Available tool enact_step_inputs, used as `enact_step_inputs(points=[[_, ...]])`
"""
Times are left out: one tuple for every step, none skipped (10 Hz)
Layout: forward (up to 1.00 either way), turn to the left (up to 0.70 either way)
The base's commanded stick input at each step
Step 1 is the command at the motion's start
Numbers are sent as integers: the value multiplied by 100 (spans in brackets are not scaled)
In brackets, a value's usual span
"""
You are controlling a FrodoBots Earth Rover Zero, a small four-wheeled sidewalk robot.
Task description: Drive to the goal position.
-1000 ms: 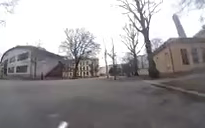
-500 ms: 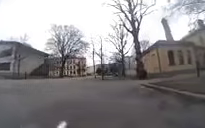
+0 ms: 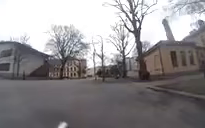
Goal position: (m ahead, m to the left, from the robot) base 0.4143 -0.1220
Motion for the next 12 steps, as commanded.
enact_step_inputs(points=[[100, 0], [100, 0], [100, 0], [100, 0], [100, 0], [100, 0], [100, 0], [100, 0], [100, 0], [100, 0], [100, 0], [100, 0]])
